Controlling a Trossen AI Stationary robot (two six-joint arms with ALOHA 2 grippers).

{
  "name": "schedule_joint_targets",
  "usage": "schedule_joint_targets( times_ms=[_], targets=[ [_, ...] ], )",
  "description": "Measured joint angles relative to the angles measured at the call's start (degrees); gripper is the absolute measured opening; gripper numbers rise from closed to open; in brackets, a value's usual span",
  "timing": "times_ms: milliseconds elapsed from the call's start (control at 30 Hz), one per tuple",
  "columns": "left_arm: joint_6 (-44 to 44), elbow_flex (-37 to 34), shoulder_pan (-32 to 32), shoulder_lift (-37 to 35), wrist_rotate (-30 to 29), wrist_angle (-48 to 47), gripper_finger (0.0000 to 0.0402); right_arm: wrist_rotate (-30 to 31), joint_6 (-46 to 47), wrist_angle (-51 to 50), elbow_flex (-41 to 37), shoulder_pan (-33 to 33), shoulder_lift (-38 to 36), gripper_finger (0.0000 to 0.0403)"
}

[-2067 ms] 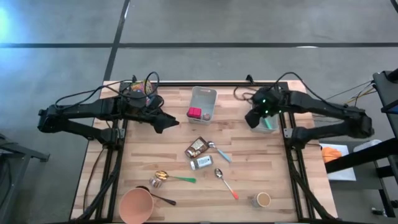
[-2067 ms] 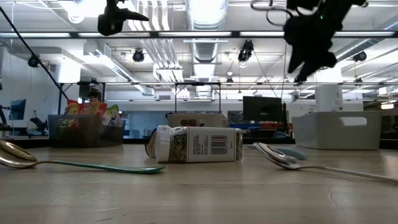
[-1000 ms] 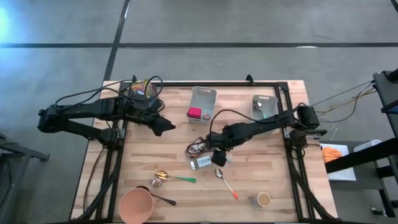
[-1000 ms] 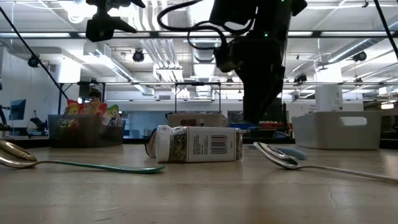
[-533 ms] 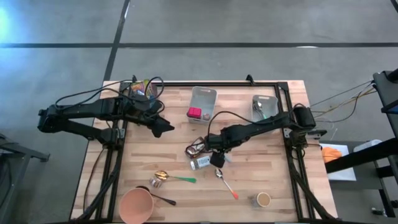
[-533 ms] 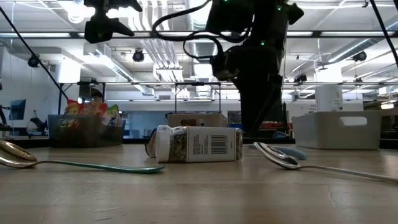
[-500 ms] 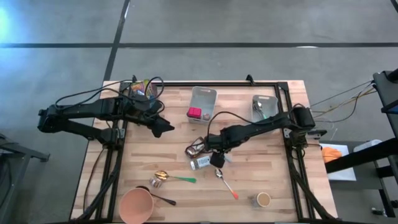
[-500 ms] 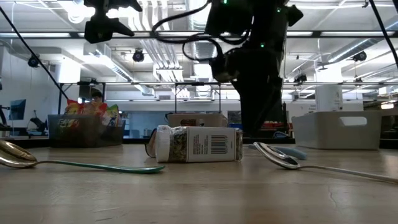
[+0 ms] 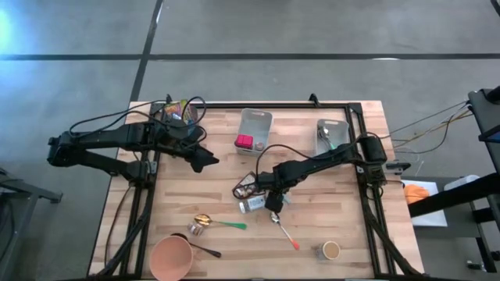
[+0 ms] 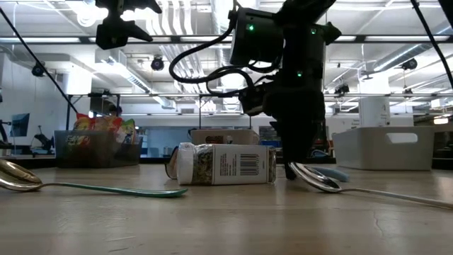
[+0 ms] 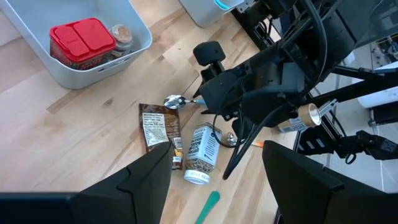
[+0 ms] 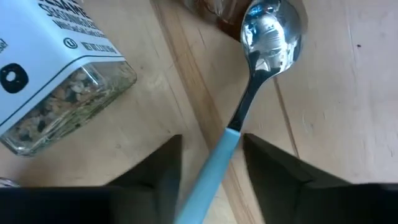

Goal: Pick & Place Food Item
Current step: Put the light blue spoon into the right gray bin

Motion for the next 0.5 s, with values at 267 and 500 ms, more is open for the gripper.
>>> schedule_joint_targets(
  times_ms=[267,500],
  targets=[
    [0.02,0.00,0.00,0.01,0.00,-0.02,0.0252,-0.47,0.02,-0.12,-0.02,-1.00,-0.09,0.0028],
    [0.51,0.00,0.00,0.01,-0.02,-0.23,0.0252,-0.02,0.20,-3.49,-0.50,-1.41,-3.05,0.0028]
  ],
)
